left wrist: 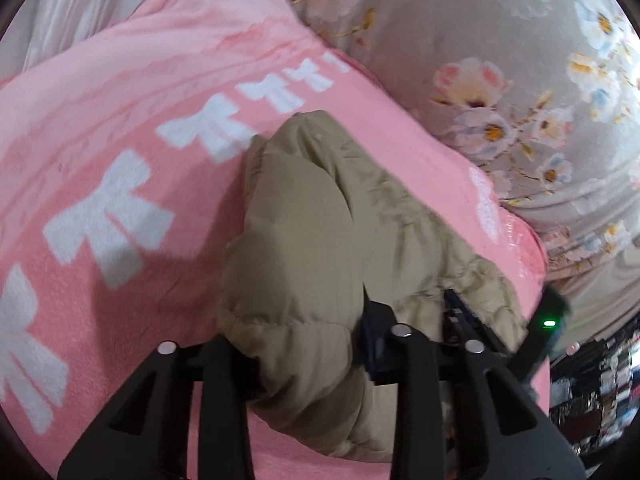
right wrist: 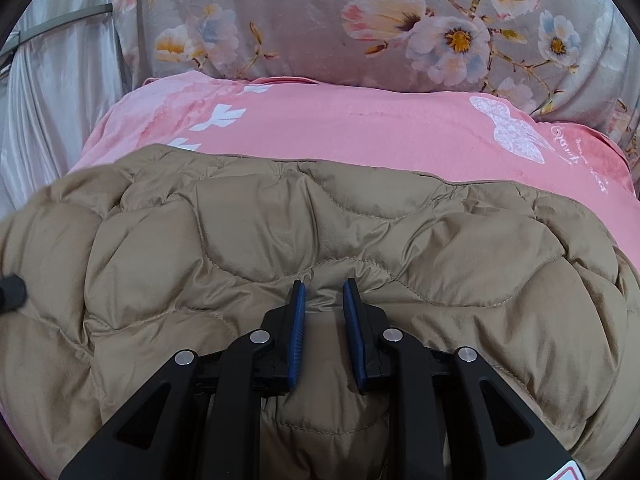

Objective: Fold large clothes

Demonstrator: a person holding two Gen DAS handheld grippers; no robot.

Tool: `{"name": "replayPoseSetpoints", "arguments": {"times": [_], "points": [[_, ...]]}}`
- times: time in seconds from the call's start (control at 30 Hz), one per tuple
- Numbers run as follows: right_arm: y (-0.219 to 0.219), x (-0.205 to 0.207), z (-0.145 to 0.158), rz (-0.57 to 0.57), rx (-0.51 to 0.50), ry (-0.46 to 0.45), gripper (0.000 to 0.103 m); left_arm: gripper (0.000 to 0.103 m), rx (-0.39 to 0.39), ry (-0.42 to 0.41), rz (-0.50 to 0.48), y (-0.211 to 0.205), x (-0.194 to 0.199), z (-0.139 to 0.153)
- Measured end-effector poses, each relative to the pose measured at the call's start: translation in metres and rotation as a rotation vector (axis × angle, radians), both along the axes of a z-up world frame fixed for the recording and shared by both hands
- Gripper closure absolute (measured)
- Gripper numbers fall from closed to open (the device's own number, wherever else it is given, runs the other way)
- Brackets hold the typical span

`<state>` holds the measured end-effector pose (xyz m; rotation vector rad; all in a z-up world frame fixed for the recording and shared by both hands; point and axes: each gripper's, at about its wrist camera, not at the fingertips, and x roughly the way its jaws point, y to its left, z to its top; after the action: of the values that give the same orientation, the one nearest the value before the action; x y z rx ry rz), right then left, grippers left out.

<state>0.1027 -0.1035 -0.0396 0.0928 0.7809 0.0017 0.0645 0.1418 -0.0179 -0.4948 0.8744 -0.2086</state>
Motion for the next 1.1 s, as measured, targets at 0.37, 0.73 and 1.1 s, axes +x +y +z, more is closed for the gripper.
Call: {"name": "replayPoseSetpoints", "arguments": {"times": [0.37,0.73,1.1], "points": [[-0.046,-0.116,0.028,0.004,0.246,0.056,0.101,0.085,0.100,-0.120,-0.095,-0.043,-0.013,0.062],[-0.053,-0.116,-0.012,0.049,0.398,0.114,0.102,0.085,0.212,-0.231,-0.304,-0.145,-0.047,0.109],[-0.108,-0.161,-0.010,-0.034,0.585,0.110,0.102,0.085,0.280,-0.160,-0.582,-0.281,-0.037,0.086]]}}
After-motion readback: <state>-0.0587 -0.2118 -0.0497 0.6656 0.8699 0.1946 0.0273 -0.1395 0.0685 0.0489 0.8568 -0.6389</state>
